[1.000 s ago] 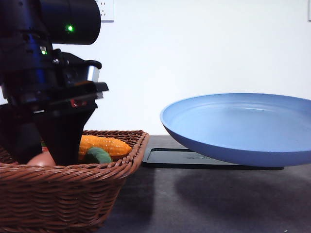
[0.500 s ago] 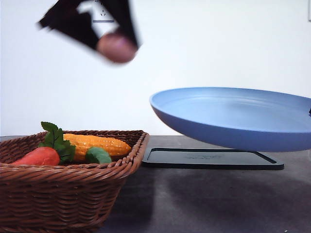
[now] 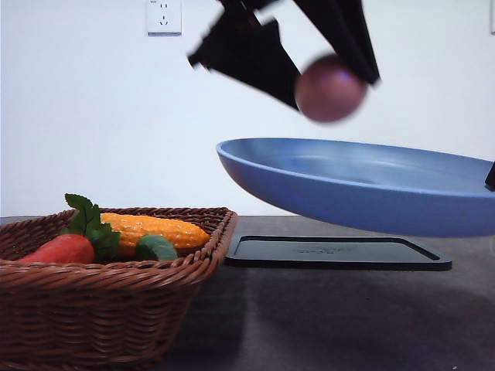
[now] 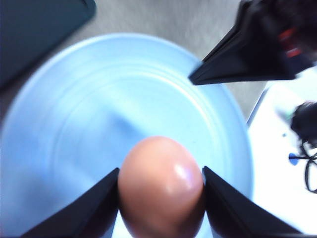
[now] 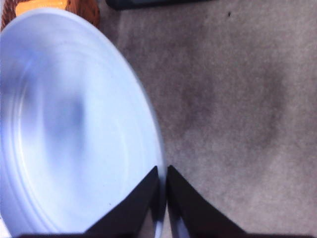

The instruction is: Transfer egg from basket to plate and serve

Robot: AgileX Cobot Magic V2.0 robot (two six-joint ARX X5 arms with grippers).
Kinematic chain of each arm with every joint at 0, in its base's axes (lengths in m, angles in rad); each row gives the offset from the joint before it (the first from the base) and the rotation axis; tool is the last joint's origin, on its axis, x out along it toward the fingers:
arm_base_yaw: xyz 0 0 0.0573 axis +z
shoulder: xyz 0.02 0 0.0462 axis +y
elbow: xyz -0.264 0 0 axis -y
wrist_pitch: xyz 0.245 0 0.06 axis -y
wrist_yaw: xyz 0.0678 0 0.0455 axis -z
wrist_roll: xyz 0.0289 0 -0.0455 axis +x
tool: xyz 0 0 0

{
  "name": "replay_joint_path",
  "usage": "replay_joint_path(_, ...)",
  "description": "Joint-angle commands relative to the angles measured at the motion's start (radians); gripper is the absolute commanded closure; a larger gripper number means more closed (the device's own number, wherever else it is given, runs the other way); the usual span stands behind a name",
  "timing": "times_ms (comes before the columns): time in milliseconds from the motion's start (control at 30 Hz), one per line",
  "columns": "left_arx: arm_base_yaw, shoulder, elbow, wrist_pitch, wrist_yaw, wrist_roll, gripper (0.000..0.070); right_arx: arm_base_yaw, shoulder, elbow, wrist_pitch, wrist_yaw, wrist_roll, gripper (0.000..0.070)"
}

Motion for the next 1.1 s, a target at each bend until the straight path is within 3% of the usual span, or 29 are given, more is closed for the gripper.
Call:
replay_joint_path(0,-0.015,0.030,0.013,0.015,0.000,0.010,0.0519,0.011,0.008,0.017,0.007,-0.009,0.013,0.0700)
replay_joint_path(567,-0.016,0.107,0.013,0.013,0.000,0.010,0.0506,0.026,0.007,0.017,-0.022,-0.013,0.010,0.0700)
replay_joint_path(833,-0.015,0.107,0.013,0.014,0.000,0.002,0.0274,0.026,0.007,0.017,-0.031,-0.012,0.009,0.0700)
replay_joint_path(1067,-0.014,0.091,0.014,0.013,0.000,-0.046,0.0254,0.026,0.007,0.017,-0.033,-0.012,0.009,0.0700)
